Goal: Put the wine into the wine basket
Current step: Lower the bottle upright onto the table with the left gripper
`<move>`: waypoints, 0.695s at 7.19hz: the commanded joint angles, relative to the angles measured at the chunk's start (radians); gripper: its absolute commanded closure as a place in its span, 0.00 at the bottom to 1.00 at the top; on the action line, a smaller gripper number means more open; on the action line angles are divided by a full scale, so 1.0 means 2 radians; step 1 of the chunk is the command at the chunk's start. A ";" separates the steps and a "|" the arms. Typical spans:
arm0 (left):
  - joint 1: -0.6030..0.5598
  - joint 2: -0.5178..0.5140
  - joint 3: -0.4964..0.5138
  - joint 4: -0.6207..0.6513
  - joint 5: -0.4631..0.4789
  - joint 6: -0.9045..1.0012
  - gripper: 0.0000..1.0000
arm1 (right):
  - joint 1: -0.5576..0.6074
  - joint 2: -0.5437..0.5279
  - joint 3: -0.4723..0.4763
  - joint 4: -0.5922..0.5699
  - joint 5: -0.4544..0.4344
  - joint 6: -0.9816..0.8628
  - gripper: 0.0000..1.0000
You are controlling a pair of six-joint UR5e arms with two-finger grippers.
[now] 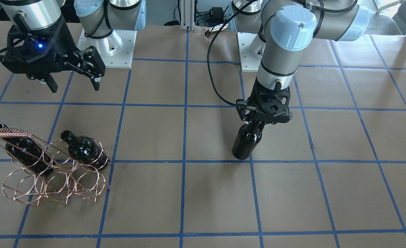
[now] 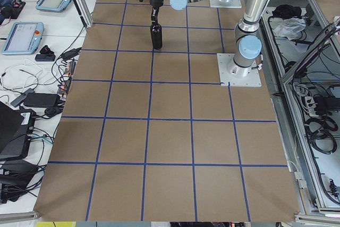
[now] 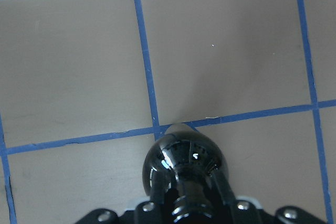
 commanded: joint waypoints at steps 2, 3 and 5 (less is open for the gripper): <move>0.000 0.001 -0.002 0.001 0.001 -0.003 0.06 | 0.000 0.000 0.001 0.000 0.000 0.000 0.00; 0.000 0.003 0.002 -0.003 0.005 -0.001 0.00 | 0.000 0.000 0.001 0.000 0.000 0.000 0.00; 0.000 0.003 0.007 -0.012 0.005 -0.001 0.00 | 0.000 0.000 0.001 0.000 -0.001 0.001 0.00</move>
